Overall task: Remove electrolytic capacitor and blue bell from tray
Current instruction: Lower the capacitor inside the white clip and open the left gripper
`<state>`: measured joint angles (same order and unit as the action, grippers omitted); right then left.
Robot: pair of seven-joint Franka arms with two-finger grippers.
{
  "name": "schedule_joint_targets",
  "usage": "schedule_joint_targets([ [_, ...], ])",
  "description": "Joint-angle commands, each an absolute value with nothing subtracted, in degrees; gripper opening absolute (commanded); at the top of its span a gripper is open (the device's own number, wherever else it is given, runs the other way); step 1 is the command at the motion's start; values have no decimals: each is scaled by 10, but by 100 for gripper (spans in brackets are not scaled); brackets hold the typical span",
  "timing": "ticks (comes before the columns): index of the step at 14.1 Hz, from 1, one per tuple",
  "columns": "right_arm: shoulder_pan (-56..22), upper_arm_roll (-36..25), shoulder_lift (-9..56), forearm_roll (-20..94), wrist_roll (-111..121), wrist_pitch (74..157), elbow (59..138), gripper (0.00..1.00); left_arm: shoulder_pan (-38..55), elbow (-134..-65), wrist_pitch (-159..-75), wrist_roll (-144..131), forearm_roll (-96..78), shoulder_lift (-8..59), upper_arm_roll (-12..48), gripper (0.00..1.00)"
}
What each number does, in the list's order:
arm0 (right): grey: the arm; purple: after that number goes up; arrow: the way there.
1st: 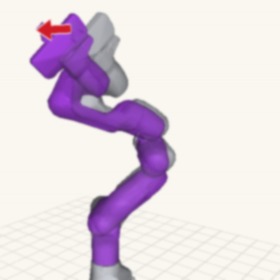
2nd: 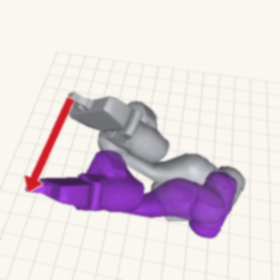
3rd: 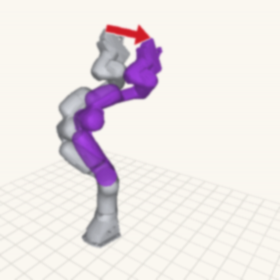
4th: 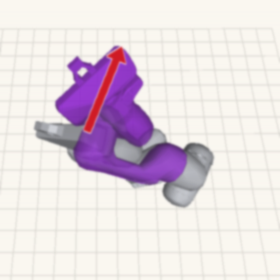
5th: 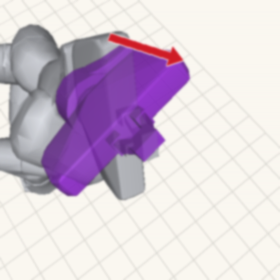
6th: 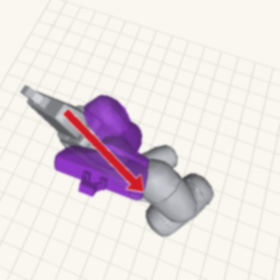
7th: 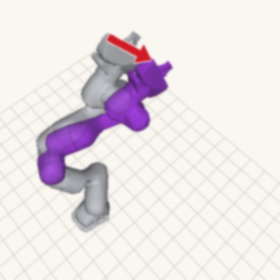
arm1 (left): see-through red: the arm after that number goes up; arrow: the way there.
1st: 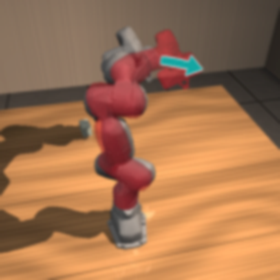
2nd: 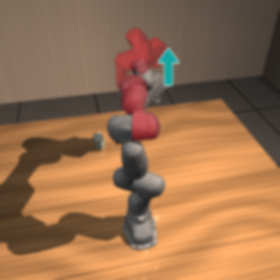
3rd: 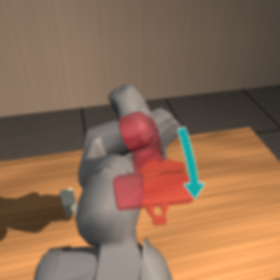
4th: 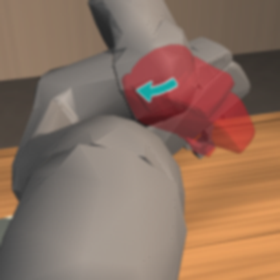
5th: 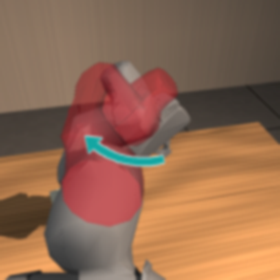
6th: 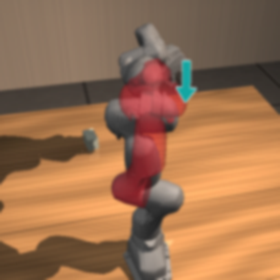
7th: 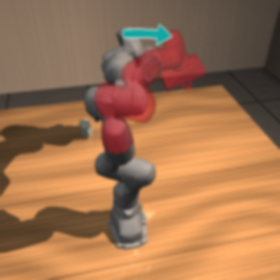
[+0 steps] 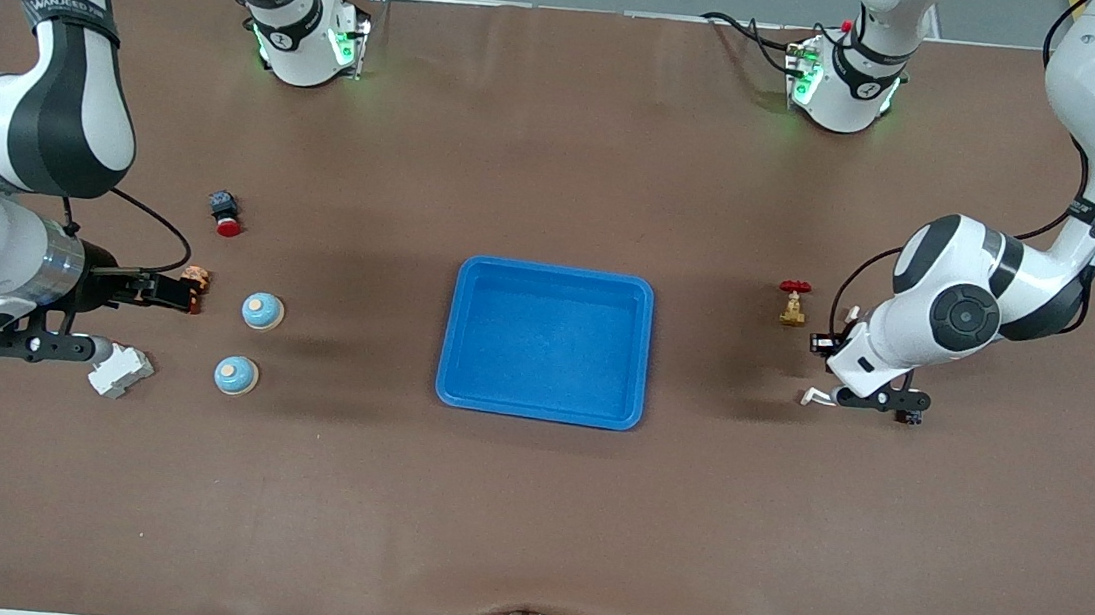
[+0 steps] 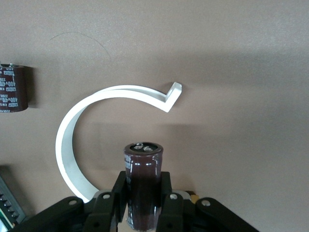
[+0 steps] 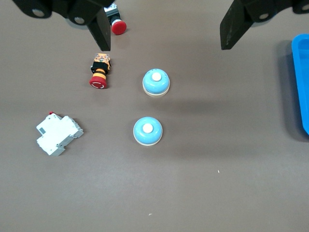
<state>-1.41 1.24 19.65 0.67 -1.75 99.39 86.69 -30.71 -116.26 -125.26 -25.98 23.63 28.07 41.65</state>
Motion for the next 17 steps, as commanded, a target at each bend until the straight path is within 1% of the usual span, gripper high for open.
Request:
schedule_joint_targets([
  [1, -12, 12, 192, -5, -29, 981, 854, 100, -317, -1176, -1273, -265, 246, 278, 420, 0],
  [4, -11, 11, 191, -4, -36, 980, 843, 100, -317, -1184, -1290, -265, 246, 284, 415, 0],
  [10, -13, 12, 167, -4, -35, 979, 843, 100, -321, -1196, -1303, -265, 267, 290, 403, 0],
  [13, -12, 11, 155, -5, -38, 955, 843, 100, -322, -1205, -1325, -265, 272, 296, 391, 0],
  [17, -11, 10, 130, -5, -36, 927, 843, 100, -322, -1210, -1331, -265, 272, 300, 387, 0],
])
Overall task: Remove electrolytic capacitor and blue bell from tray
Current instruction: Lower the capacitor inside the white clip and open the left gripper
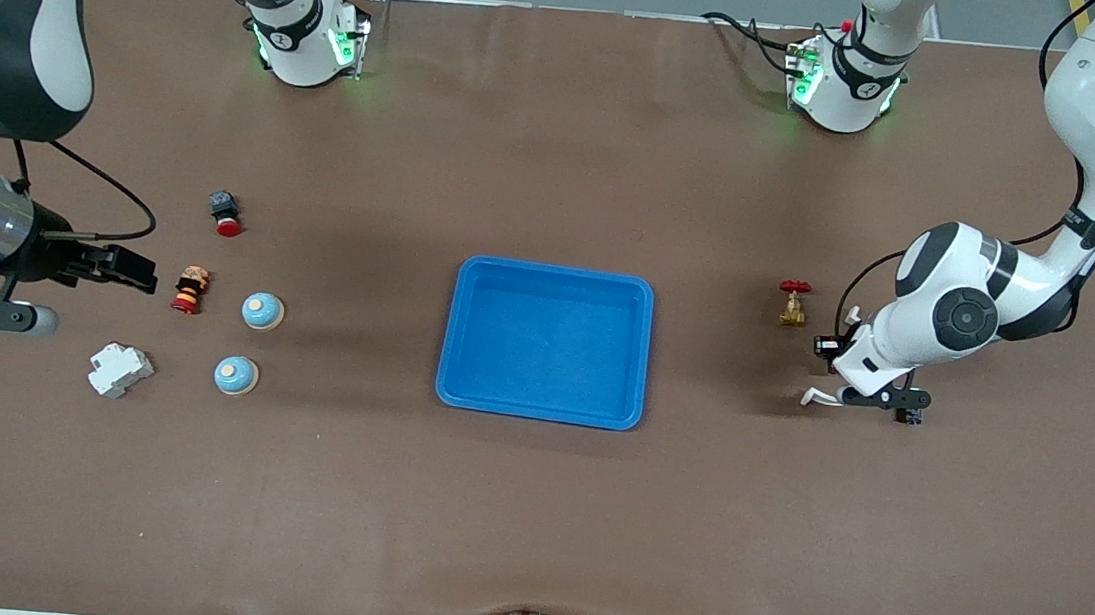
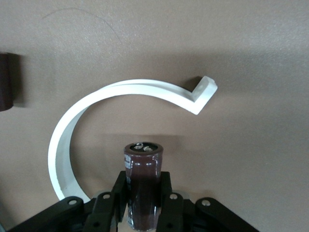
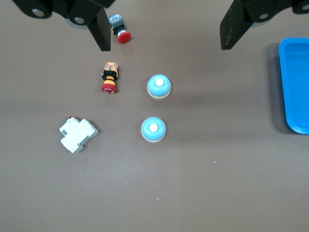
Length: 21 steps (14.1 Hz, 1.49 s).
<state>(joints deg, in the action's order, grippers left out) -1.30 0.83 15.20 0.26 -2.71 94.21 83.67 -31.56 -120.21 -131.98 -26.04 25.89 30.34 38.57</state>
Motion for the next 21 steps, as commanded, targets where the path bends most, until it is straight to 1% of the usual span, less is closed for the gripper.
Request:
schedule_joint_targets([
  [1, -9, 10, 124, -4, -34, 926, 843, 100, -321, -1210, -1332, -265, 272, 301, 387, 0],
  [9, 6, 11, 79, 4, -26, 894, 850, 100, -320, -1210, -1351, -266, 297, 318, 379, 1],
  [10, 5, 11, 72, 7, -28, 895, 852, 100, -321, -1209, -1351, -271, 300, 318, 379, 13],
  [11, 6, 11, 64, 11, -29, 895, 854, 100, -320, -1207, -1351, -274, 300, 318, 379, 41],
  [12, 6, 10, 58, 17, -29, 895, 854, 100, -320, -1206, -1351, -274, 301, 317, 379, 79],
  [13, 8, 7, 55, 21, -29, 895, 854, 100, -320, -1204, -1349, -274, 301, 314, 379, 100],
  [18, 10, -3, 44, 29, -28, 896, 855, 100, -329, -1174, -1334, -272, 300, 296, 380, 100],
  [21, 9, -4, 26, 29, -27, 908, 877, 100, -330, -1130, -1306, -265, 300, 293, 381, 100],
])
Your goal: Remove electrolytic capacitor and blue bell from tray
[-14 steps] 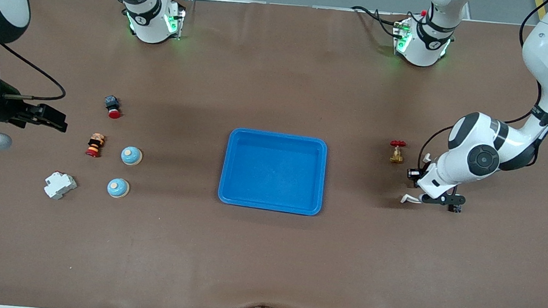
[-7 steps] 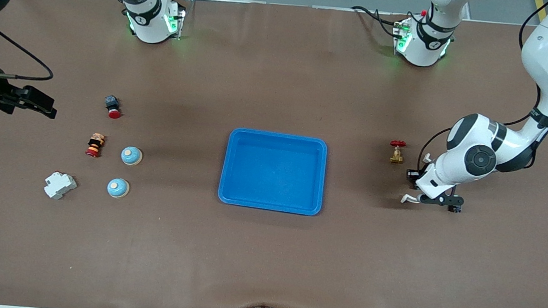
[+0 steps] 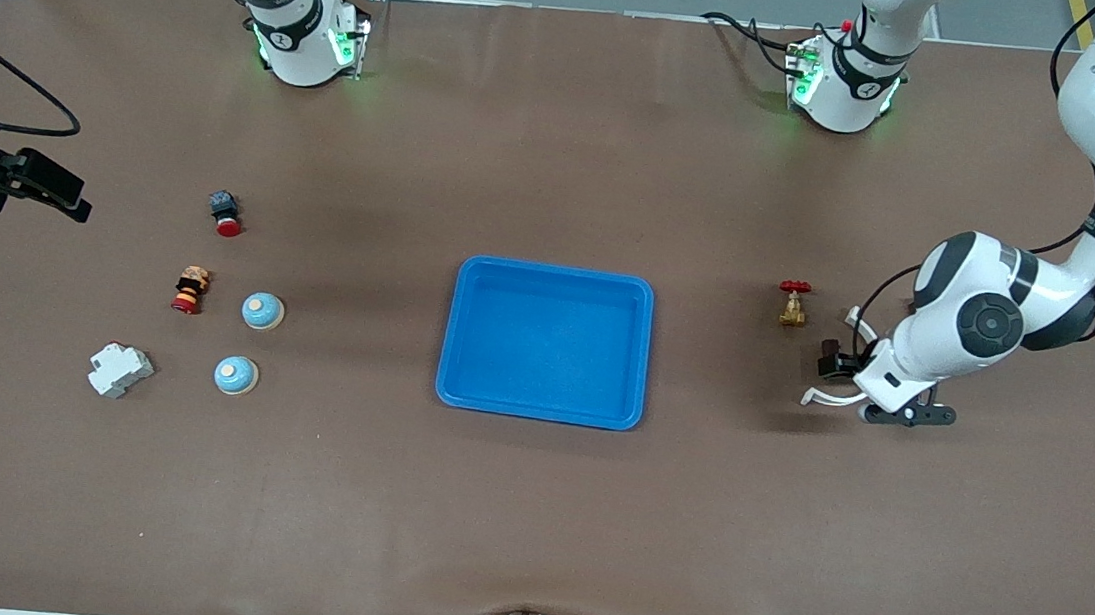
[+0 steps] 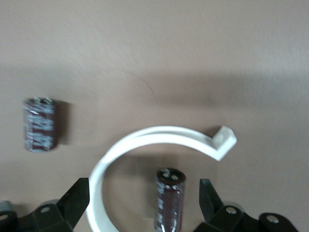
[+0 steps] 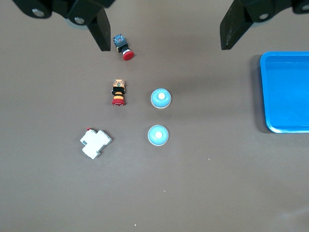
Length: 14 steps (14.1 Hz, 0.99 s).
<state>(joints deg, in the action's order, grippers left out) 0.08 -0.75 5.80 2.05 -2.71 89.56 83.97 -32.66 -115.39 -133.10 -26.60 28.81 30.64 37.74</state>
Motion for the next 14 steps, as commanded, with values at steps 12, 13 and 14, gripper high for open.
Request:
schedule_joint_targets([
  [12, -2, 5, 13, -4, -27, 905, 900, 100, -366, -897, -1166, -62, 223, 304, 381, 100],
  [13, -2, 5, 13, -4, -27, 904, 900, 100, -376, -890, -1154, -31, 223, 301, 382, 100],
  [14, -2, 6, 13, -4, -28, 904, 900, 100, -381, -888, -1151, -18, 223, 296, 384, 100],
])
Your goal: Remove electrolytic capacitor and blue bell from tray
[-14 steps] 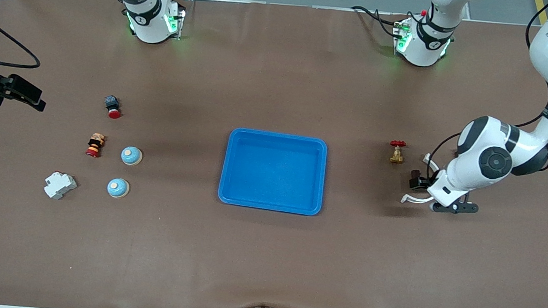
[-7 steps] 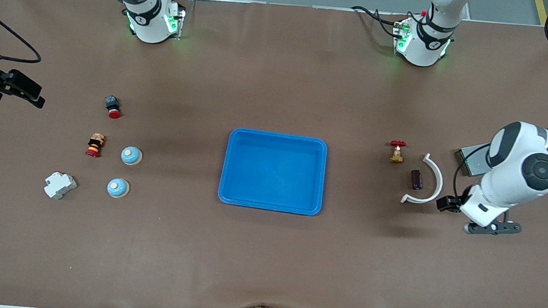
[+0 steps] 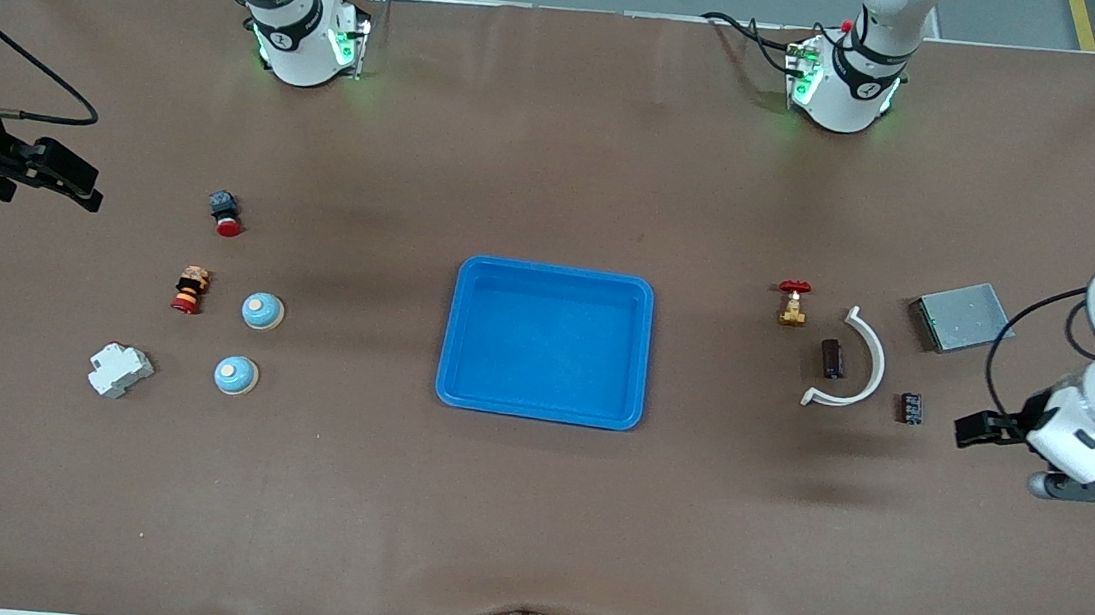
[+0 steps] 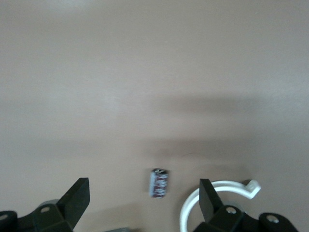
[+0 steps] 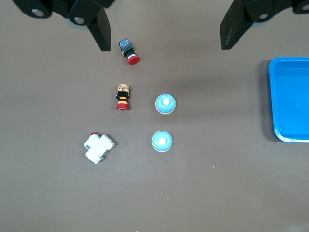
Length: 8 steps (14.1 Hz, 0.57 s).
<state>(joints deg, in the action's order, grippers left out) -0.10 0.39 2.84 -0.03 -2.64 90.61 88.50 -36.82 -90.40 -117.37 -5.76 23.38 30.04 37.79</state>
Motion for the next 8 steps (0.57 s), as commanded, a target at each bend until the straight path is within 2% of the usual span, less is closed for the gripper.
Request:
schedule_joint_targets([
  [1, -1, 6, 12, -3, -30, 903, 900, 100, -383, -885, -1144, -16, 217, 288, 385, 100],
  [2, -1, 6, 12, -3, -31, 903, 900, 100, -390, -882, -1141, -15, 208, 282, 387, 100],
  [5, -1, 6, 11, -3, -31, 903, 899, 100, -478, -865, -1104, -15, 192, 274, 479, 100],
  [8, -1, 6, 11, -2, -36, 900, 899, 100, -483, -805, -1036, -13, 192, 273, 499, 100],
])
